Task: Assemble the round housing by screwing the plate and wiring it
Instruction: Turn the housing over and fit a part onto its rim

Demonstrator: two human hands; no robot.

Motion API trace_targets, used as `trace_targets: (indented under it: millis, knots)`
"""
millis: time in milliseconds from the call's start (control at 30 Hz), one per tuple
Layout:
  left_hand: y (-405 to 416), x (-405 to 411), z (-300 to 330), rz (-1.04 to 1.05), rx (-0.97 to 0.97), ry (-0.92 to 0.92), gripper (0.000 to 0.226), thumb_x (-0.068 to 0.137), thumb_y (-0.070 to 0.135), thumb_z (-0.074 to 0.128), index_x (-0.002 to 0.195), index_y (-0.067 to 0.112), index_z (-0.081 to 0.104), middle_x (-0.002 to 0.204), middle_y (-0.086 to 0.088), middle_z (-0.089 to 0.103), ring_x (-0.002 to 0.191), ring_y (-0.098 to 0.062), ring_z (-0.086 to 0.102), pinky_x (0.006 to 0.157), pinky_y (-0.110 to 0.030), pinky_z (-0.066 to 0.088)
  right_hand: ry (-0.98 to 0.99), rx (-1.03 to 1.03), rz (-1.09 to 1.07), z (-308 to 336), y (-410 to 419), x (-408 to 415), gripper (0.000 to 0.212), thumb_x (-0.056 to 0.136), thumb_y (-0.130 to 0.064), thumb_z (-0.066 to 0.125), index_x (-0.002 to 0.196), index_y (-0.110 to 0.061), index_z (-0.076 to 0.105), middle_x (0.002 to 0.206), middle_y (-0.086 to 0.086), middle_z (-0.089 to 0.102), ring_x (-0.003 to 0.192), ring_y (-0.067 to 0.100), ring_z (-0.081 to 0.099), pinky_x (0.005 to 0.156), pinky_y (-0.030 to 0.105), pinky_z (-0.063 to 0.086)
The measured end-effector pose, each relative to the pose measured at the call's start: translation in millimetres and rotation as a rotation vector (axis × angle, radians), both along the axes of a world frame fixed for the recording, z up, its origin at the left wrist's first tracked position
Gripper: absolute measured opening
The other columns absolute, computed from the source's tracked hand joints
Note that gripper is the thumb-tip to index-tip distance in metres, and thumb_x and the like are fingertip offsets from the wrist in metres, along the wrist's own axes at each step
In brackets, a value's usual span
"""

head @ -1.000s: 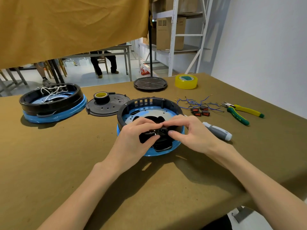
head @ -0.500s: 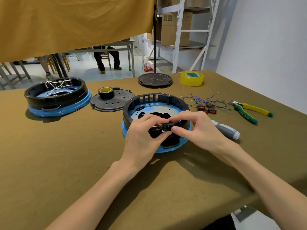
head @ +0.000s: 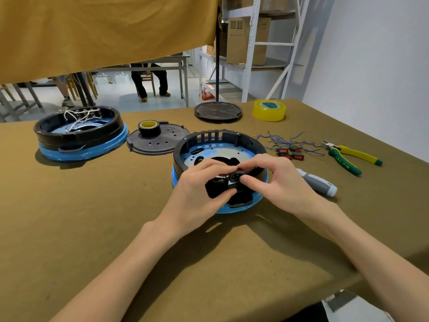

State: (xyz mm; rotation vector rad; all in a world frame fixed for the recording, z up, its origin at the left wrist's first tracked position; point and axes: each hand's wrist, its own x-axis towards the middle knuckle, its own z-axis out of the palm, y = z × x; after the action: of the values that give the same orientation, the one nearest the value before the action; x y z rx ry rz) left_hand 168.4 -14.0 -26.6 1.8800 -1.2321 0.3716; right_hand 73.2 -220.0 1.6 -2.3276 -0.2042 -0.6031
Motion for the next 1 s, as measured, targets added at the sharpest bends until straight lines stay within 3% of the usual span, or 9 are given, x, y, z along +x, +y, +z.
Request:
trace_targets:
  millis: [167,300,500,767,1000]
  knots:
    - [13,9,-4,0.036,0.048,-0.044,0.040,0.089,0.045,0.067,0.126,0.029,0.068,0.119,0.016,0.067,0.117,0.001,0.057,0.108,-0.030,0.042,0.002,-0.051,0.007,2,-2,0,0.026,0.092,-0.016,0.075,0.118,-0.019,0.076,0.107,-0.012,0.074,0.106,0.004,0.065,0.091,0.015,0.048]
    - [13,8,-4,0.014,0.023,-0.062,0.056,0.088,0.035,0.072,0.141,0.030,0.056,0.123,0.016,0.065,0.120,0.000,0.057,0.111,-0.030,0.040,-0.027,-0.095,0.000,2,-1,1,0.026,0.091,-0.016,0.076,0.118,-0.016,0.076,0.106,-0.010,0.073,0.104,0.007,0.065,0.090,0.024,0.051]
    - [11,8,-5,0.007,0.000,-0.135,0.041,0.090,0.030,0.069,0.130,0.028,0.066,0.119,0.014,0.066,0.115,0.002,0.057,0.106,-0.030,0.043,-0.026,-0.060,0.000,-2,1,-1,0.039,0.092,-0.018,0.075,0.130,-0.027,0.069,0.106,-0.017,0.071,0.107,0.008,0.064,0.095,0.032,0.051]
    - [11,5,-4,0.024,-0.004,-0.152,0.041,0.089,0.027,0.072,0.129,0.026,0.068,0.116,0.008,0.069,0.110,-0.001,0.060,0.101,-0.032,0.048,-0.170,-0.139,-0.013,-23,1,-1,0.037,0.096,-0.018,0.069,0.133,-0.020,0.067,0.116,-0.006,0.072,0.110,0.012,0.061,0.092,0.038,0.051]
    - [10,4,-6,0.031,-0.027,-0.168,0.041,0.088,0.028,0.072,0.128,0.023,0.069,0.116,0.009,0.068,0.106,0.002,0.058,0.098,-0.036,0.051,-0.106,-0.206,0.047,-14,-5,0,0.037,0.096,-0.023,0.070,0.132,-0.021,0.068,0.115,-0.006,0.069,0.109,0.011,0.059,0.092,0.038,0.051]
